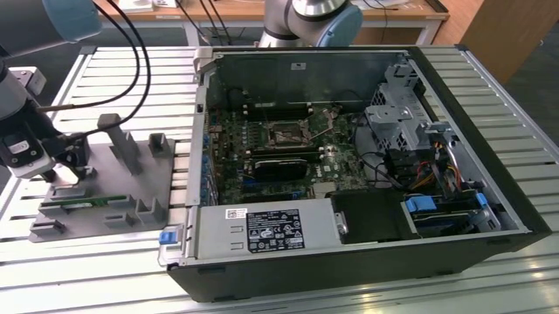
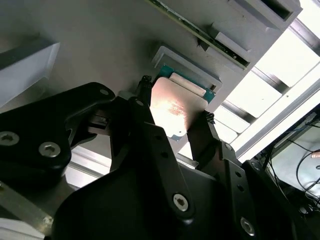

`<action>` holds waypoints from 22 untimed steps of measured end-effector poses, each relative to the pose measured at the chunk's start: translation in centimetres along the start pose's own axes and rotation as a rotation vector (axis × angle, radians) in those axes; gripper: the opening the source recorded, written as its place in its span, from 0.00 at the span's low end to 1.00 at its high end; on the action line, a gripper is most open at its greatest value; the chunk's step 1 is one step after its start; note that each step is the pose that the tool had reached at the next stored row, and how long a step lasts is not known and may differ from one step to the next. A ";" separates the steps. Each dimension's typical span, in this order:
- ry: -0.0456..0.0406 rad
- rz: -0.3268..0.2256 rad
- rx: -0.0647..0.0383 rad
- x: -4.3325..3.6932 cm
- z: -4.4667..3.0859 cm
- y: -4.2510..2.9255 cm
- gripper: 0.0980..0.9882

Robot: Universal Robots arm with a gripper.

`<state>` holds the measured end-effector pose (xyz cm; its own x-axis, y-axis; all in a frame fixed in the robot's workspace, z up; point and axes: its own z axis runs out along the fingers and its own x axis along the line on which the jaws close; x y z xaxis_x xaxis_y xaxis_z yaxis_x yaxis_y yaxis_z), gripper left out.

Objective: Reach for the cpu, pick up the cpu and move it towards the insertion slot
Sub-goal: 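Pick up the cpu and move it towards the insertion slot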

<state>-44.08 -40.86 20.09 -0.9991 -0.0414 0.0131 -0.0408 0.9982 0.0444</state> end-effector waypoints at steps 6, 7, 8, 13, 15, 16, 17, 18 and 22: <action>0.0000 0.000 0.000 0.00 -0.36 0.02 0.49; 0.0000 0.000 0.000 0.01 -0.43 0.02 0.49; 0.0000 0.000 0.000 0.01 -0.50 0.02 0.49; 0.0000 0.000 0.000 0.01 -0.73 0.03 0.49; -0.0002 0.000 0.000 0.01 -0.80 0.04 0.49; -0.0002 0.000 0.000 0.01 -0.83 0.04 0.49; -0.0001 0.000 0.000 0.01 -0.87 0.04 0.49; 0.0000 0.000 0.000 0.01 -0.91 0.04 0.49; 0.0000 0.000 0.000 0.02 -1.27 0.06 0.49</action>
<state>-44.08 -40.86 21.37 -0.9991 -0.0415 0.0130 -0.0409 0.9982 0.0444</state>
